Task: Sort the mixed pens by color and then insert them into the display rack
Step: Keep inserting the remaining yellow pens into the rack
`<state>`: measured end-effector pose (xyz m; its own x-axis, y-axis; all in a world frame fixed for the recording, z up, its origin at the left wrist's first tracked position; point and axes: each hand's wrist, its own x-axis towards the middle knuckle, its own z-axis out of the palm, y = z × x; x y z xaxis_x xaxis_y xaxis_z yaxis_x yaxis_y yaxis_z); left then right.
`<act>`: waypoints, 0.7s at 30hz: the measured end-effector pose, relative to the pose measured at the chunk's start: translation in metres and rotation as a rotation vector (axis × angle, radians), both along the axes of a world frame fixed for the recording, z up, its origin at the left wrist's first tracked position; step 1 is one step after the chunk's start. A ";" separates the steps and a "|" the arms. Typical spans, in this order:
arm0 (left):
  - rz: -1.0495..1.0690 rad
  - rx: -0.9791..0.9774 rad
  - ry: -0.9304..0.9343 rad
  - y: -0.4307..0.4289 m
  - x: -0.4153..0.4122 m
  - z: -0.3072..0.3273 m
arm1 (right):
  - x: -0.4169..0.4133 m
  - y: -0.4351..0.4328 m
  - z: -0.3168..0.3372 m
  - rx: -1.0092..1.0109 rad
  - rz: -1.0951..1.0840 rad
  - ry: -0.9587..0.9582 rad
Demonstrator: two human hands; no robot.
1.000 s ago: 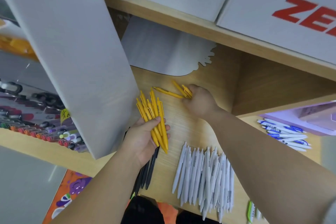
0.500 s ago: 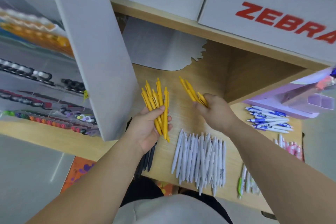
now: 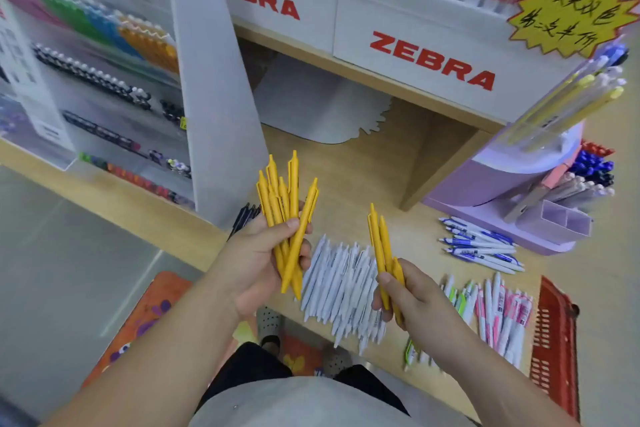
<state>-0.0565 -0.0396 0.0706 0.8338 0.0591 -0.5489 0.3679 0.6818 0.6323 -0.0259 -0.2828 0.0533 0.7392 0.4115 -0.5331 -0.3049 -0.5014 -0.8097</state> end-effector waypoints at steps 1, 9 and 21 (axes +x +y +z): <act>0.043 0.001 0.011 -0.003 -0.014 0.000 | -0.001 0.000 -0.002 -0.005 0.057 0.014; 0.449 0.001 0.106 0.018 -0.135 0.005 | -0.024 0.068 0.001 0.065 0.412 0.030; 0.892 -0.026 0.147 0.181 -0.304 -0.004 | -0.123 0.314 0.013 0.138 0.803 -0.048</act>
<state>-0.3601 0.1416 0.0670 0.4058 0.6360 -0.6564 -0.2282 0.7660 0.6010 -0.1494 0.0313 0.0660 0.2122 0.8850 -0.4144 0.1416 -0.4474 -0.8831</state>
